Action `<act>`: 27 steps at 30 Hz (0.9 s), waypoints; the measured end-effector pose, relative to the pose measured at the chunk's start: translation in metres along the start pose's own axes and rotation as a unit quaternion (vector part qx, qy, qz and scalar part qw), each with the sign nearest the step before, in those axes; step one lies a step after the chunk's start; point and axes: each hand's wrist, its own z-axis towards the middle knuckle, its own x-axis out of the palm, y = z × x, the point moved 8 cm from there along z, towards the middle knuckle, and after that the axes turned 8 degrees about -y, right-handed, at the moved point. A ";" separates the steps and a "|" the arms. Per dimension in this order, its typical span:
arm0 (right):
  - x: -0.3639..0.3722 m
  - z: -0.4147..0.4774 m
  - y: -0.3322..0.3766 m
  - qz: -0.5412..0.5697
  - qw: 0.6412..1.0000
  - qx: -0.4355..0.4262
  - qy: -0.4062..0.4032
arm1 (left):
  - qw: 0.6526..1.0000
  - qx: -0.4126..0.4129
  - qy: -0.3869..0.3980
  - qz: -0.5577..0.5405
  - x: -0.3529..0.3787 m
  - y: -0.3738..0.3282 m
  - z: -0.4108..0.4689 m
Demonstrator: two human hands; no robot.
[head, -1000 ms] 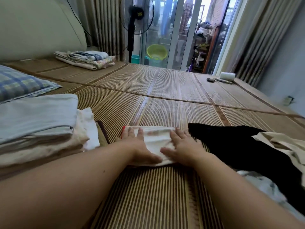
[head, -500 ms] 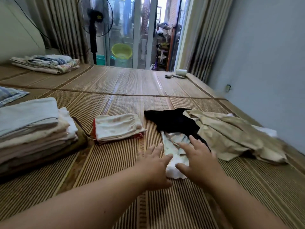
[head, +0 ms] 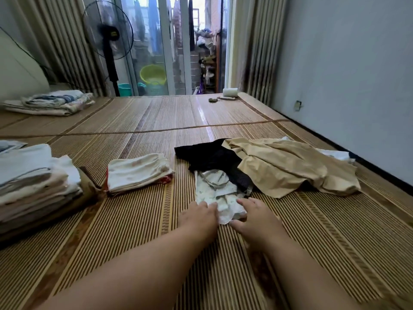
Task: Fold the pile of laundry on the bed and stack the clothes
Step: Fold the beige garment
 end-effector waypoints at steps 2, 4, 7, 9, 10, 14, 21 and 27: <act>-0.001 0.004 -0.002 0.020 1.000 0.005 -0.003 | 0.999 -0.004 -0.018 0.031 -0.004 -0.010 0.006; -0.006 0.007 -0.001 0.032 0.999 0.015 -0.018 | 1.000 -0.003 0.001 0.008 -0.001 -0.023 0.005; -0.030 0.008 -0.006 0.059 0.995 0.035 -0.075 | 0.997 0.039 0.042 -0.053 0.009 -0.061 -0.010; -0.044 0.006 -0.013 0.066 0.992 0.039 -0.102 | 0.990 0.079 0.076 -0.083 0.014 -0.091 -0.029; -0.050 0.004 -0.018 0.069 0.991 0.040 -0.107 | 0.984 0.095 0.111 -0.102 0.019 -0.106 -0.041; -0.062 -0.009 -0.042 0.054 0.993 0.061 -0.080 | 0.951 0.169 0.234 -0.112 0.036 -0.148 -0.099; -0.050 -0.022 -0.077 0.064 0.990 0.110 -0.053 | 0.926 0.189 0.134 -0.298 -0.008 -0.129 -0.090; -0.041 -0.007 -0.101 0.089 0.974 0.176 -0.114 | 0.966 0.106 -0.017 -0.237 -0.027 -0.092 -0.016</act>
